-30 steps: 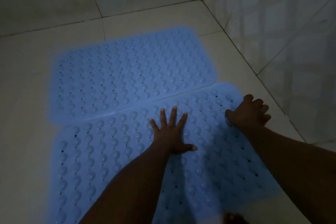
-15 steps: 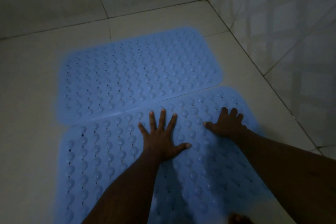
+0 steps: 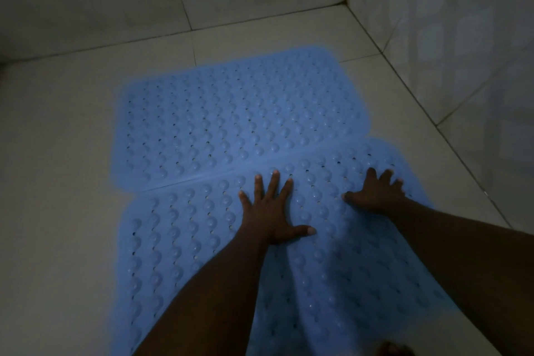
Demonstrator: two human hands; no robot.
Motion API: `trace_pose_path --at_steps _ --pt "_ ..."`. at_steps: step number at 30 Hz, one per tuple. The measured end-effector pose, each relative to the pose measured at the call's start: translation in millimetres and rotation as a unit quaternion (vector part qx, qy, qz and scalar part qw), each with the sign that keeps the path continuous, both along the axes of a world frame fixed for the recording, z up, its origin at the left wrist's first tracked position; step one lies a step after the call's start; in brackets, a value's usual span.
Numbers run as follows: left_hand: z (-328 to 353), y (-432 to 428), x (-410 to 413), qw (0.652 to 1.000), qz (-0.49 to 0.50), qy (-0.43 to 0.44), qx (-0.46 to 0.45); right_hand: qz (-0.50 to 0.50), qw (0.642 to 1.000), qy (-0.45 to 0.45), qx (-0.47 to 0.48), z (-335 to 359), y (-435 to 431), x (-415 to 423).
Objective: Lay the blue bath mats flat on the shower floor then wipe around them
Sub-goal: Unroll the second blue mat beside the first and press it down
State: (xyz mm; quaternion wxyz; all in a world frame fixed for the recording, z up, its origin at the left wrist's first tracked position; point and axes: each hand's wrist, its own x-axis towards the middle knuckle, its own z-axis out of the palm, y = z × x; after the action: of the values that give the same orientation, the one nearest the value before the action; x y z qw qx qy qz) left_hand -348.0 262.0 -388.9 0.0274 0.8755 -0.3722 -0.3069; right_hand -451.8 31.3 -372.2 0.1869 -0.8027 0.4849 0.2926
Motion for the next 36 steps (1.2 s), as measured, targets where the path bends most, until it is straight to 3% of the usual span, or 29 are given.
trace_pose_path --at_steps 4,8,12,16,26,36 --pt "1.3 13.8 3.5 0.999 -0.011 -0.029 -0.009 -0.028 0.998 -0.028 -0.038 -0.3 4.4 5.6" --pt "-4.2 26.2 2.3 0.997 -0.004 -0.069 -0.020 0.031 0.992 -0.101 -0.069 -0.4 15.3 11.6" --pt "-14.2 42.1 4.9 0.996 0.047 -0.078 -0.005 0.034 0.994 -0.096 -0.028 -8.1 30.0 20.6" --pt "-16.2 48.6 7.9 0.996 0.037 -0.077 -0.015 0.025 0.990 -0.119 -0.072 -9.1 33.2 24.7" --pt "-14.8 -1.8 34.6 0.985 0.029 -0.130 -0.111 0.082 0.928 -0.292 -0.214 -29.0 24.8 43.7" --pt "-42.2 -65.9 53.1 0.979 0.027 -0.170 -0.107 0.042 0.928 -0.229 -0.292 -71.2 -4.6 60.6"
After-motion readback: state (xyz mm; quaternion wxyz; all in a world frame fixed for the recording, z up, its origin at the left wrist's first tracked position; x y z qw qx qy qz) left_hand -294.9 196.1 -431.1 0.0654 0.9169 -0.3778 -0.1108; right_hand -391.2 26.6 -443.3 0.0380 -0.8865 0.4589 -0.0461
